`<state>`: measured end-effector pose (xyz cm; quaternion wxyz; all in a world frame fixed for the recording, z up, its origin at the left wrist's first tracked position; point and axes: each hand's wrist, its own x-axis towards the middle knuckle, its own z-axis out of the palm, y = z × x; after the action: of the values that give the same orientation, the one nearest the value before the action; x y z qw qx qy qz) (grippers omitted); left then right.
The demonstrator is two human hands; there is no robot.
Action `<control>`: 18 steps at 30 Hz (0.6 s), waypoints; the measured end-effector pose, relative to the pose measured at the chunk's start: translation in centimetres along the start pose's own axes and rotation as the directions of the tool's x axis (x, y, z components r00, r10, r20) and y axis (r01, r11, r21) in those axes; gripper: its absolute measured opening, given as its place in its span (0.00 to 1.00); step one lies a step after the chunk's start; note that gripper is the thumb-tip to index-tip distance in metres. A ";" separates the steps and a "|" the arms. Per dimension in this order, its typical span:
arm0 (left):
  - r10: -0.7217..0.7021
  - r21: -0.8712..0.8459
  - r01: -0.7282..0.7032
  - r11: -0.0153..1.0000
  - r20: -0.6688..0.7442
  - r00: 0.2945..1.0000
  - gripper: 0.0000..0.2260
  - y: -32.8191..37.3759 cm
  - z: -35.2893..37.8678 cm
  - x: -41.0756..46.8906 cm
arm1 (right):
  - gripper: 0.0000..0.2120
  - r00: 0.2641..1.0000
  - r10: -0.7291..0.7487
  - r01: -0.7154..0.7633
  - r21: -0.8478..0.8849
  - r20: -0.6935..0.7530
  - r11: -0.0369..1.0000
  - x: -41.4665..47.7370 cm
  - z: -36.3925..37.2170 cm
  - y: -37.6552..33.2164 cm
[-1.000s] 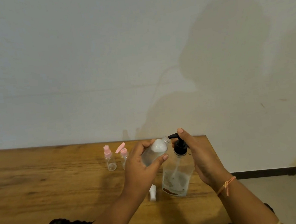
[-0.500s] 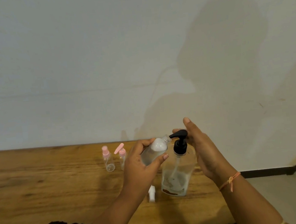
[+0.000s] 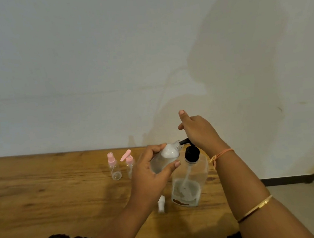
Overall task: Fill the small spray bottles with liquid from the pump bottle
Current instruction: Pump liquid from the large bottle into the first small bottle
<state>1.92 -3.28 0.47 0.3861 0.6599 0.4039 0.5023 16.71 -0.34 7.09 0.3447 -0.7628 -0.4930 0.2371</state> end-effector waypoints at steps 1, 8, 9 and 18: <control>0.001 0.002 -0.001 1.000 -0.002 1.000 0.17 -0.1 0.0 0.0 | 0.30 1.000 0.020 -0.020 -0.022 0.004 1.000 0.2 0.2 0.3; -0.004 0.023 0.004 1.000 0.003 1.000 0.17 -0.3 0.2 0.1 | 0.24 0.996 0.077 -0.078 -0.023 -0.036 0.997 0.3 0.7 1.3; -0.004 0.023 0.004 1.000 0.004 1.000 0.16 -0.3 0.2 0.1 | 0.24 0.997 0.066 -0.066 0.001 -0.046 0.998 0.2 0.6 1.1; 0.021 -0.027 -0.021 0.999 -0.002 1.000 0.16 -0.5 0.1 0.0 | 0.22 0.995 0.061 -0.066 -0.073 -0.079 0.995 0.7 0.7 1.0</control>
<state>1.96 -3.13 -0.01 0.3893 0.6584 0.3906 0.5123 17.06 0.25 5.88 0.3268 -0.7991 -0.4634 0.1998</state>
